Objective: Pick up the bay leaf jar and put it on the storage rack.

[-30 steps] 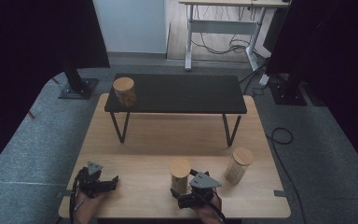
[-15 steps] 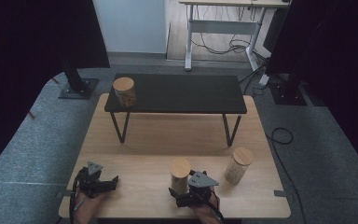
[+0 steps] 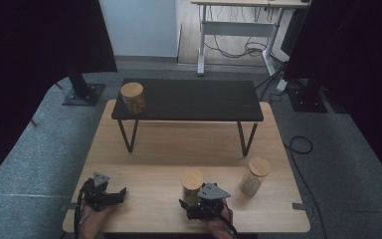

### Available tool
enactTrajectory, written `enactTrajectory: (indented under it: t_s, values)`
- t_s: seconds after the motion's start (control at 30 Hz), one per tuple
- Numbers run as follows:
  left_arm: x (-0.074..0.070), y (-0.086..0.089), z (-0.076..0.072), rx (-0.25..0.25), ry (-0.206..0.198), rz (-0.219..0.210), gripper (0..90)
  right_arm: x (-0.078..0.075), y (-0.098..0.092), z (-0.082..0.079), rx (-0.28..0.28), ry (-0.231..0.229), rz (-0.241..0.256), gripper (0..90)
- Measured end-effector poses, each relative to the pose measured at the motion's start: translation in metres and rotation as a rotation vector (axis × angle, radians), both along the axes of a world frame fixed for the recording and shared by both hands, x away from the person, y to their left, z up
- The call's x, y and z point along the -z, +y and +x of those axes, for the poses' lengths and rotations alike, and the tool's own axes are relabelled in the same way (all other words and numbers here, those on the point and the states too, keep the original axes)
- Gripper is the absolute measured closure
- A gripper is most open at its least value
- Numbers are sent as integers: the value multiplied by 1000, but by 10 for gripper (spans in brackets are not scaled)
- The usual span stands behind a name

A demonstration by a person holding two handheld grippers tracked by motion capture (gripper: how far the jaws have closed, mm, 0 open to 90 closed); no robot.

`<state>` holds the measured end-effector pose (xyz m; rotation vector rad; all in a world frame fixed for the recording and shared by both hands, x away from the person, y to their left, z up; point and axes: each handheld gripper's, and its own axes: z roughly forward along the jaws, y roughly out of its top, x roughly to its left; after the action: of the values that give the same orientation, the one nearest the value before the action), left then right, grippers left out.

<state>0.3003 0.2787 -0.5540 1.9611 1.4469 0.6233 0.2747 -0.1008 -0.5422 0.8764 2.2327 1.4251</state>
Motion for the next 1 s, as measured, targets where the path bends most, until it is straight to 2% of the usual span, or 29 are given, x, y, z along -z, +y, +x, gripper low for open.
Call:
enactTrajectory:
  t_s: [0.43,1.0]
  values:
    - [0,0,0,2,0,0,18,3,-5,4,14,26,30,228]
    - [0,0,0,6,0,0,18,3,-3,2,37,5,27,248]
